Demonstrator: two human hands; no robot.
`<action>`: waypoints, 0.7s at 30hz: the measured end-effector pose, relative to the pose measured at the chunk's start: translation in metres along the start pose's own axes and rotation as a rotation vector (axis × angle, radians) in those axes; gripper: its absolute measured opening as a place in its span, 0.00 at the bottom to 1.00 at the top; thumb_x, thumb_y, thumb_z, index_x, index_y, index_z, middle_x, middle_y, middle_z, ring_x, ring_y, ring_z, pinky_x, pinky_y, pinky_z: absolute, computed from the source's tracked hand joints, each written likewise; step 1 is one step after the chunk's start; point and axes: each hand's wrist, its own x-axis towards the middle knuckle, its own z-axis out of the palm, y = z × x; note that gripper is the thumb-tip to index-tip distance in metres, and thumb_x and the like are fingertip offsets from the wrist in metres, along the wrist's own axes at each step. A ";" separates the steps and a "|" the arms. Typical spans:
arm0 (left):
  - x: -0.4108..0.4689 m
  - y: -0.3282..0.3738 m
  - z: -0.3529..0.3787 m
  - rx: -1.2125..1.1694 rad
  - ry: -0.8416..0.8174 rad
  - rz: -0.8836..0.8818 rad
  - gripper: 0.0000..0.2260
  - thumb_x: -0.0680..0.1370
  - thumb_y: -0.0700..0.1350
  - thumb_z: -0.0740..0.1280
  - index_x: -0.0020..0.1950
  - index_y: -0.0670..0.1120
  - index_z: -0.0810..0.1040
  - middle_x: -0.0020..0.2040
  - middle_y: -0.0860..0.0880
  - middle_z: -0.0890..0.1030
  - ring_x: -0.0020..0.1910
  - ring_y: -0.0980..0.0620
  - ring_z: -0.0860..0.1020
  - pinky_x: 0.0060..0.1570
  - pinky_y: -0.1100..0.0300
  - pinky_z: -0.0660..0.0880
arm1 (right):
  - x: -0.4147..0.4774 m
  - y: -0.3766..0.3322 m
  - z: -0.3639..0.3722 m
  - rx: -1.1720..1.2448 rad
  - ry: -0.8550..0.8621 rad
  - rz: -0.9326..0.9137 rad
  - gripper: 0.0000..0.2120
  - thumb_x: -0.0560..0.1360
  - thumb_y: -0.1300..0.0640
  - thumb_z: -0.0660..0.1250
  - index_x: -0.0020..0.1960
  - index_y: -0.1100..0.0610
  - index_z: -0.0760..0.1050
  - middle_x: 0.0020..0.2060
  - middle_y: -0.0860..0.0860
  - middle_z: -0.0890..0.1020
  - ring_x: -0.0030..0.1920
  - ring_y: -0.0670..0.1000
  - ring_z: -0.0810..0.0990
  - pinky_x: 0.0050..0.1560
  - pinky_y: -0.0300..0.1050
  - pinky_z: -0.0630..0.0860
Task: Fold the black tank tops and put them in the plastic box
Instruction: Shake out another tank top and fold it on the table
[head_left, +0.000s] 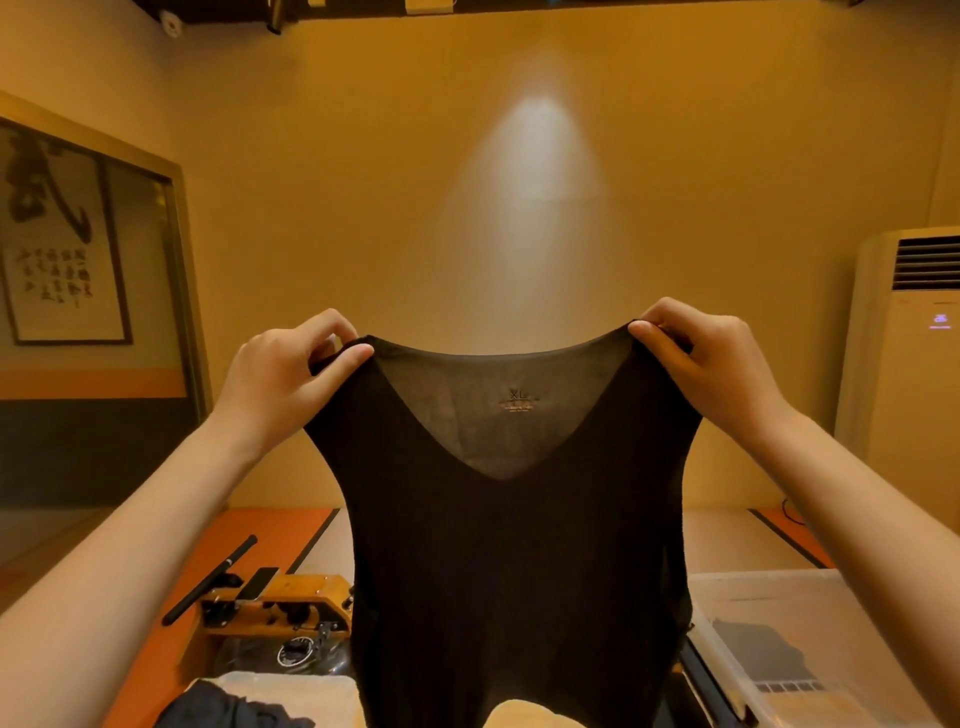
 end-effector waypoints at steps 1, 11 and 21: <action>-0.001 0.003 -0.002 0.011 0.012 0.006 0.11 0.78 0.53 0.63 0.49 0.46 0.76 0.31 0.51 0.75 0.30 0.50 0.76 0.29 0.53 0.75 | -0.001 -0.002 -0.004 0.001 0.002 -0.010 0.18 0.78 0.45 0.59 0.47 0.58 0.78 0.33 0.50 0.78 0.31 0.50 0.77 0.32 0.38 0.70; -0.002 0.002 0.003 0.056 0.010 -0.007 0.11 0.78 0.54 0.63 0.48 0.47 0.75 0.30 0.52 0.74 0.30 0.52 0.75 0.29 0.54 0.74 | -0.005 0.009 0.003 0.051 -0.008 -0.012 0.19 0.78 0.43 0.58 0.48 0.57 0.78 0.35 0.49 0.79 0.34 0.45 0.78 0.34 0.33 0.73; -0.032 -0.105 0.143 0.040 -0.259 -0.174 0.11 0.78 0.59 0.62 0.44 0.52 0.73 0.30 0.53 0.75 0.31 0.53 0.74 0.31 0.57 0.71 | -0.050 0.082 0.137 0.047 -0.284 0.260 0.18 0.75 0.40 0.57 0.45 0.52 0.78 0.33 0.47 0.79 0.33 0.47 0.77 0.33 0.49 0.76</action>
